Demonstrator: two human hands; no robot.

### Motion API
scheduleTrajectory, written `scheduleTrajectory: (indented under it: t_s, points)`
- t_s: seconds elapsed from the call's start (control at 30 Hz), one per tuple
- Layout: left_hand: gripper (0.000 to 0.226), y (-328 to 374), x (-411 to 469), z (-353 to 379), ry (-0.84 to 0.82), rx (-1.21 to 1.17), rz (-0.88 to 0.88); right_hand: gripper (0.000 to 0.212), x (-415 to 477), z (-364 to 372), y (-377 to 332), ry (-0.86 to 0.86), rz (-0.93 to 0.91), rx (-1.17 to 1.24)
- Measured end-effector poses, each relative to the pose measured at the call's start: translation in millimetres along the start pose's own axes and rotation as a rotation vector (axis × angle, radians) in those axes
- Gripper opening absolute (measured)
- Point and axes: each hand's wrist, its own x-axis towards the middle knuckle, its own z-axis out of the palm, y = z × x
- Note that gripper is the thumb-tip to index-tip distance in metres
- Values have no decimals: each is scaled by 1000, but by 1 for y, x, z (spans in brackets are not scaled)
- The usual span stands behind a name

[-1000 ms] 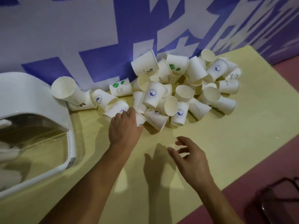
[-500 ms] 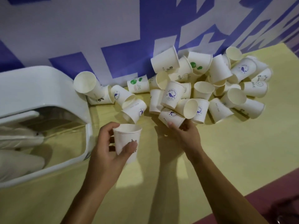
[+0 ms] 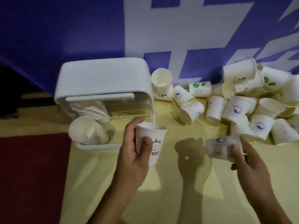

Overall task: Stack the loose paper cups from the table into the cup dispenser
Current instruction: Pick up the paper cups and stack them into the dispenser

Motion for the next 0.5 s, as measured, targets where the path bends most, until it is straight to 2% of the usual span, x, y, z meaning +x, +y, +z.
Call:
scheduleTrajectory:
  t_s: [0.1, 0.17, 0.23, 0.33, 0.5]
  points:
    - [37, 10, -7, -36, 27, 1, 21, 96, -29, 19, -36, -25, -36, 10]
    - [35, 10, -10, -63, 50, -22, 32, 107, -42, 34, -49, -59, -74, -17]
    - [38, 9, -13, -92, 87, -38, 72, 98, -53, 56, -70, -86, -148, -38]
    - [41, 7, -14, -132, 154, -59, 147, 69, -69, 97, -94, -200, -181, 0]
    - [43, 6, -2, -175, 203, -161, 248, 55, -91, 147, -104, -260, -262, 40]
